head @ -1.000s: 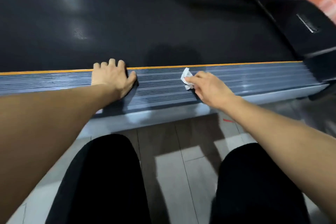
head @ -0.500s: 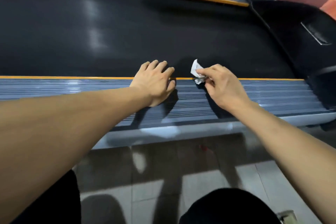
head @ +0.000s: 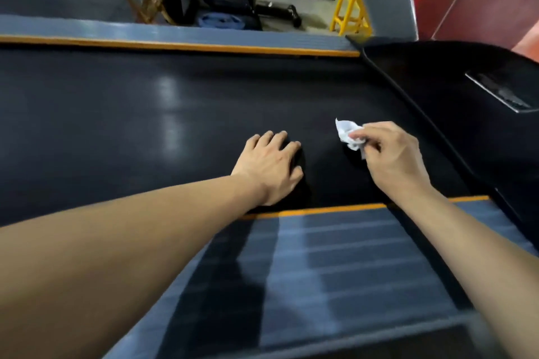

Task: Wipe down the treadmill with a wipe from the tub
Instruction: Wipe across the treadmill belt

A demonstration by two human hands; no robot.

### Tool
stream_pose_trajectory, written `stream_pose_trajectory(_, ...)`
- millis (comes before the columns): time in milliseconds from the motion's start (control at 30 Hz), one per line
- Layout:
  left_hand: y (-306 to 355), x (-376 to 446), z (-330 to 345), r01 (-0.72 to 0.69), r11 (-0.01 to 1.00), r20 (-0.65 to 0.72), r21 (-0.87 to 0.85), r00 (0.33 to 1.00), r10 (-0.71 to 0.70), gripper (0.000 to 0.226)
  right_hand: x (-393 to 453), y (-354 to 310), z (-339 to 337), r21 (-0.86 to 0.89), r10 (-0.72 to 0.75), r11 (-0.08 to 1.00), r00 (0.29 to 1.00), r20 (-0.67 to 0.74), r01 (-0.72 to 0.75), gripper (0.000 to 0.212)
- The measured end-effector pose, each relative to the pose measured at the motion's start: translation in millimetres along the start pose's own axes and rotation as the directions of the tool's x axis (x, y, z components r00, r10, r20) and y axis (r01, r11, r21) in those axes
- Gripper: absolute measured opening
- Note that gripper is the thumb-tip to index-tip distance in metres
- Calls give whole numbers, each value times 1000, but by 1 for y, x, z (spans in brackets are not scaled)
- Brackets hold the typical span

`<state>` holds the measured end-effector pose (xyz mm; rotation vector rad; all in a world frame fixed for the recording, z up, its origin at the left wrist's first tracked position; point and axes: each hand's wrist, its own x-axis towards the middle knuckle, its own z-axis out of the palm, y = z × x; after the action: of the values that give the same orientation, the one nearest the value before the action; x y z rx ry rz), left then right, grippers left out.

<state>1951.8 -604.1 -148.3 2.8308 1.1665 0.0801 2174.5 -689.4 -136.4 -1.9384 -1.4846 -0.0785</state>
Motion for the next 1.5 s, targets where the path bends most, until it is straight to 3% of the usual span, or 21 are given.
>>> stream_pose_trajectory(133,9,60,7,63,998,-35,-19,997,-63,55,51,36,0,40,21,999,991,-133,-16,34)
stream_pose_trajectory(200,5,85,12,108,994,-38,-33,993,-109,54,71,46,7,56,73,996,988,-133,-66,33)
stream_pose_trajectory(400,-27,151,22,183,983,-109,-9,977,-183,57,104,63,48,-36,91,995,996,-16,-92,27)
stream_pose_trajectory(500,-53,175,23,246,969,-103,-14,964,-246,59,117,66,68,-112,72,992,990,122,-58,25)
stream_pose_trajectory(567,-66,183,31,254,966,-99,-44,961,-257,61,117,74,79,-126,70,990,992,102,-56,23)
stream_pose_trajectory(767,-72,180,31,238,968,-110,-79,963,-246,70,115,78,88,-92,95,992,993,67,-89,27)
stream_pose_trajectory(867,-97,196,17,116,993,-141,-18,983,-118,61,116,78,92,-70,90,994,994,63,-85,28)
stream_pose_trajectory(967,-134,226,10,-6,999,-94,33,996,9,69,113,79,89,-48,120,992,991,54,-117,31)
stream_pose_trajectory(1067,-159,256,17,6,998,-3,64,1000,-6,82,107,76,92,-58,130,990,991,19,-129,31)
stream_pose_trajectory(1167,-162,266,26,-16,1000,54,27,998,14,79,111,79,91,-53,159,986,986,54,-156,33)
stream_pose_trajectory(1333,-163,264,24,-13,1000,62,9,998,12,73,118,69,81,-68,186,981,981,58,-182,34)
stream_pose_trajectory(1500,-162,260,21,-20,1000,80,-7,997,20,71,192,81,74,-92,193,976,980,-38,-196,26)
